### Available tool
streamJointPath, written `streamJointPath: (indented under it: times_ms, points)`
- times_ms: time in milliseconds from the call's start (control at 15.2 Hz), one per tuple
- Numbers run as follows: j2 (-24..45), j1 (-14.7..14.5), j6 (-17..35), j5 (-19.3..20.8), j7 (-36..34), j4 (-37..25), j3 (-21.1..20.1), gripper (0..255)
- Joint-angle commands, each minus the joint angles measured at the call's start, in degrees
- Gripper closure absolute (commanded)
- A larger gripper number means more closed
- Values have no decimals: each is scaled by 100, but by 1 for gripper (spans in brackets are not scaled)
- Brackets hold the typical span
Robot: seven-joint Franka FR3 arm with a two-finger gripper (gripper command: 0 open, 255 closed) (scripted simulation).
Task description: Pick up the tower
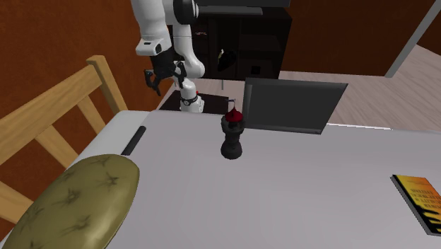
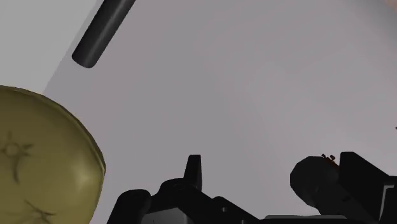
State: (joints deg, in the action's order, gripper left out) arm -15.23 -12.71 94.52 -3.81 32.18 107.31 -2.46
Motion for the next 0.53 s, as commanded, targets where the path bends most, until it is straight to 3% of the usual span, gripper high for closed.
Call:
streamJointPath:
  times_ms: [0,462]
  points:
    - [303,-135,-43,-44,349,-352,-69,0]
    - [1297,-570,-256,-132,1400,-1576,-424,0]
